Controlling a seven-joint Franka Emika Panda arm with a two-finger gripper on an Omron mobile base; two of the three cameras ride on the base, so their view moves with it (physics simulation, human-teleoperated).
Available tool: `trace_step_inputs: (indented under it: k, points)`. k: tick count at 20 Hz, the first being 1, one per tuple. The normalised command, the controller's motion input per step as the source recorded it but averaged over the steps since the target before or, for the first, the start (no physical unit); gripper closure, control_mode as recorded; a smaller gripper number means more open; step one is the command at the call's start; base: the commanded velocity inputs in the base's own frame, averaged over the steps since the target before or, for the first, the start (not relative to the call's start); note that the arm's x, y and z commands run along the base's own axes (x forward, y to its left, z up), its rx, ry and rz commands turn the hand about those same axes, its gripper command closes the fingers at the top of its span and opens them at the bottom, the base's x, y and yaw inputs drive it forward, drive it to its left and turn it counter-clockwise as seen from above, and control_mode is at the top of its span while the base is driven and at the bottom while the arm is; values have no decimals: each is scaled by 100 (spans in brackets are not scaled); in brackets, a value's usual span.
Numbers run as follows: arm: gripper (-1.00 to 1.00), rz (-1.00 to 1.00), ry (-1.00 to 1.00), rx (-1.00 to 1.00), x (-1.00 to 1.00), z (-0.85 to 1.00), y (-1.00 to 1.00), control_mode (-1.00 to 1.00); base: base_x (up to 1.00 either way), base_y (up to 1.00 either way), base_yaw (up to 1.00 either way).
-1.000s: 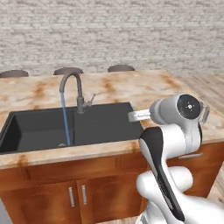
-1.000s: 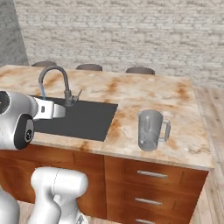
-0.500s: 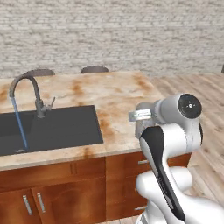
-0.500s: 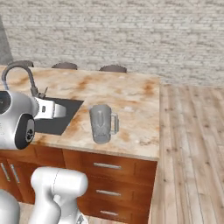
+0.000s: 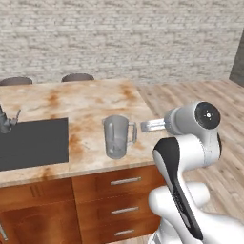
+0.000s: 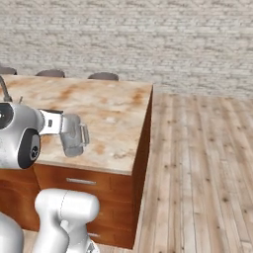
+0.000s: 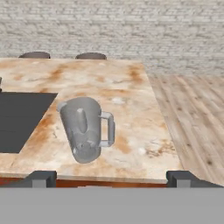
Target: Turn on the sink faucet and place the jug under the water for a few seconds to fill it up.
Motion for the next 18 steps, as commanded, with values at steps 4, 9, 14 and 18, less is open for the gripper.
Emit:
trace_step_inputs:
  k: [4,9,14,18]
  points:
    - [-100,0,0,0,0,0,-6,-100,0,-37,0]
    - [-100,10,1,0,11,0,-43,-100,0,0,0]
    - [-100,20,9,0,33,0,-64,-100,0,0,0]
    - [-100,31,11,11,51,-9,-52,-100,0,0,0]
